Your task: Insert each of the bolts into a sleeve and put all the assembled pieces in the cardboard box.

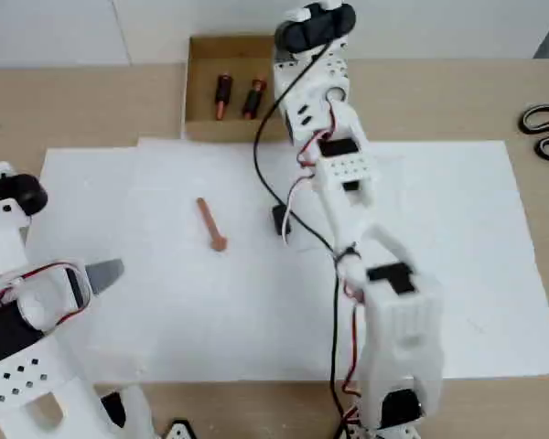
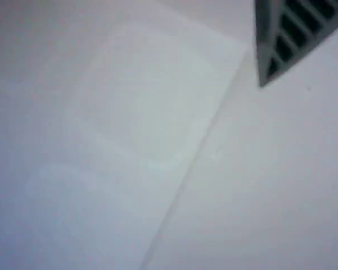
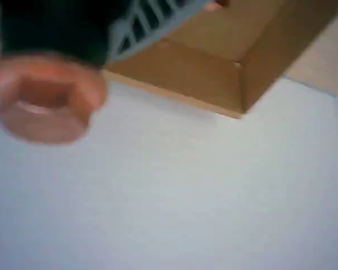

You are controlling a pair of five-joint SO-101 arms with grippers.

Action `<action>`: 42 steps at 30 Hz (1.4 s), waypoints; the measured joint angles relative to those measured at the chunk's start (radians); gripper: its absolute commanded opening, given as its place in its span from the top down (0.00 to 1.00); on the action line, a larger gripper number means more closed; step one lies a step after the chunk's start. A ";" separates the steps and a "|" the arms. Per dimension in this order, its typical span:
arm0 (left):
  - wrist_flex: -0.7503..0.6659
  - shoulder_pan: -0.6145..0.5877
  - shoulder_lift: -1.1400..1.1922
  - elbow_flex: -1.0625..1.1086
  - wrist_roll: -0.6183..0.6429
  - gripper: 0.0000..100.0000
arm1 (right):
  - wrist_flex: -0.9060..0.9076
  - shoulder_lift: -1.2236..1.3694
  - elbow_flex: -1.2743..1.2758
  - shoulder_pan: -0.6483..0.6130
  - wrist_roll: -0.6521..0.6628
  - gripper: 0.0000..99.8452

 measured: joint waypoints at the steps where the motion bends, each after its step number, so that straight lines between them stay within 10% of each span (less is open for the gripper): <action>1: 0.000 0.000 0.000 0.000 0.000 0.63 | 0.000 0.061 -0.058 0.000 0.000 1.00; 13: 0.000 0.000 0.000 0.000 0.000 0.63 | 0.000 0.531 -0.486 -0.008 0.000 0.99; 42: 0.000 0.000 -0.003 0.000 0.000 0.63 | 0.287 0.572 -0.761 -0.017 0.002 0.82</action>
